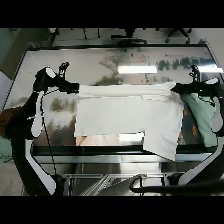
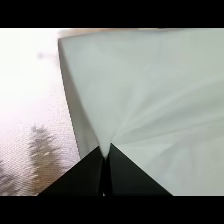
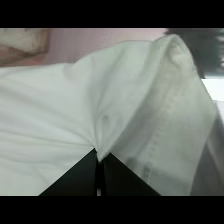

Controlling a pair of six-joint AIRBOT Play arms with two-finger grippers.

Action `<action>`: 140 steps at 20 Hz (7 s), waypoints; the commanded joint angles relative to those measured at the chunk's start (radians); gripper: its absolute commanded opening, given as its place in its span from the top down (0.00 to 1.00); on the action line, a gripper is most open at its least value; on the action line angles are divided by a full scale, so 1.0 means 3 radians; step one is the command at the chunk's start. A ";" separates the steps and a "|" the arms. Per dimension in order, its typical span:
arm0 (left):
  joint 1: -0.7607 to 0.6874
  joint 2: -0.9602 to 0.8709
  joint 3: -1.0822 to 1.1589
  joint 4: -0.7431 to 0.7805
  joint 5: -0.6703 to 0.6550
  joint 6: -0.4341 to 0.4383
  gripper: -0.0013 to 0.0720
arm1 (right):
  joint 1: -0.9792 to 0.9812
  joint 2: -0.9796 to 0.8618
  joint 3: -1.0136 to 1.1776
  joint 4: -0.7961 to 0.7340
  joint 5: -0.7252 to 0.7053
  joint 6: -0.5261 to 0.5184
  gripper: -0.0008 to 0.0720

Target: Fold the shirts.

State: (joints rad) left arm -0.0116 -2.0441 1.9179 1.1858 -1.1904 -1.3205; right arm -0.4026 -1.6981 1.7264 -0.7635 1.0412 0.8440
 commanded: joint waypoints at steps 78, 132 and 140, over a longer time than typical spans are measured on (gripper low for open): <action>0.0720 0.1743 -0.3290 -0.1308 -0.0381 0.0746 0.96 | -0.1021 0.2177 -0.3647 -0.0355 0.0764 0.0739 0.36; 0.0764 0.0409 -0.0019 -0.0739 -0.0917 -0.0551 0.07 | -0.0179 0.0837 -0.1837 0.0389 0.0299 -0.0028 0.26; -0.0061 0.0403 -0.0019 -0.0736 -0.0762 -0.0512 0.96 | -0.0107 0.0989 -0.1261 0.0768 0.0837 0.0066 0.96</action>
State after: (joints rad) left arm 0.0753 -1.9099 1.9137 0.9642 -1.4467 -1.4773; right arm -0.4381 -1.4261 1.2694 -0.5705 1.2106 0.8188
